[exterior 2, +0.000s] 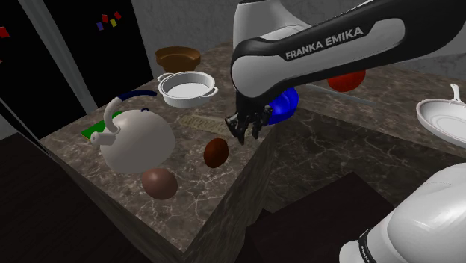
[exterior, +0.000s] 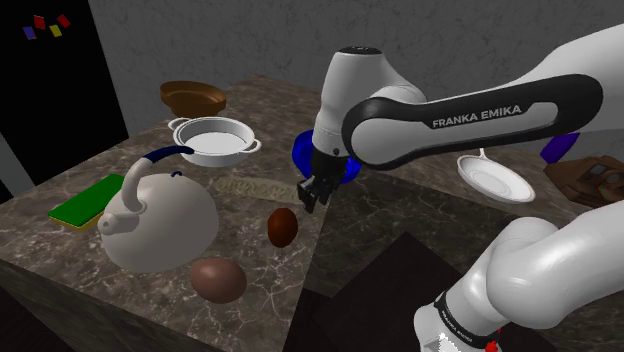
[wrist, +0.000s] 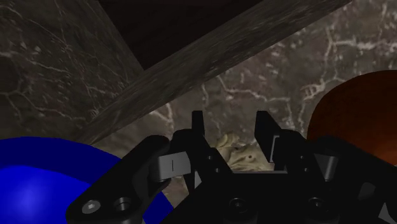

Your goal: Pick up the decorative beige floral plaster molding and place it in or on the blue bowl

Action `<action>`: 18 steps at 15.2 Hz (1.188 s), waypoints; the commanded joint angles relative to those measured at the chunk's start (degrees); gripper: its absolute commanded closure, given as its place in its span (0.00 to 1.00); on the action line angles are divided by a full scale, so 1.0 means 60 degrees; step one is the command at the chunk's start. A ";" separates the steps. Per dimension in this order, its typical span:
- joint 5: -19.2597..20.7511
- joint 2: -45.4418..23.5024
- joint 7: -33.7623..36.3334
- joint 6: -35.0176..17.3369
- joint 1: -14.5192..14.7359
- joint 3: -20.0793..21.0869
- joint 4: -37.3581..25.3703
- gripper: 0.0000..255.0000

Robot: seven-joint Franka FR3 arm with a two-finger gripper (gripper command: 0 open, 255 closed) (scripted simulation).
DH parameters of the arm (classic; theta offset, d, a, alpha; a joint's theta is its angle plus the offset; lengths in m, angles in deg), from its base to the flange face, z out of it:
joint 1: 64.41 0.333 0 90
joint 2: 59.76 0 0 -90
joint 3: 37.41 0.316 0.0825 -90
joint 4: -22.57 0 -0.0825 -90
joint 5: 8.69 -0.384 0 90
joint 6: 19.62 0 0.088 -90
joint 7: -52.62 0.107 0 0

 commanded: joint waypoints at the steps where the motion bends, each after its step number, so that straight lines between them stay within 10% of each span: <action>1: -0.0013 0.0155 -0.0025 0.0297 0.0009 -0.0047 -0.0139 1.00; 18: 0.0074 0.0692 -0.0068 0.2596 -0.0030 -0.0336 -0.1909 1.00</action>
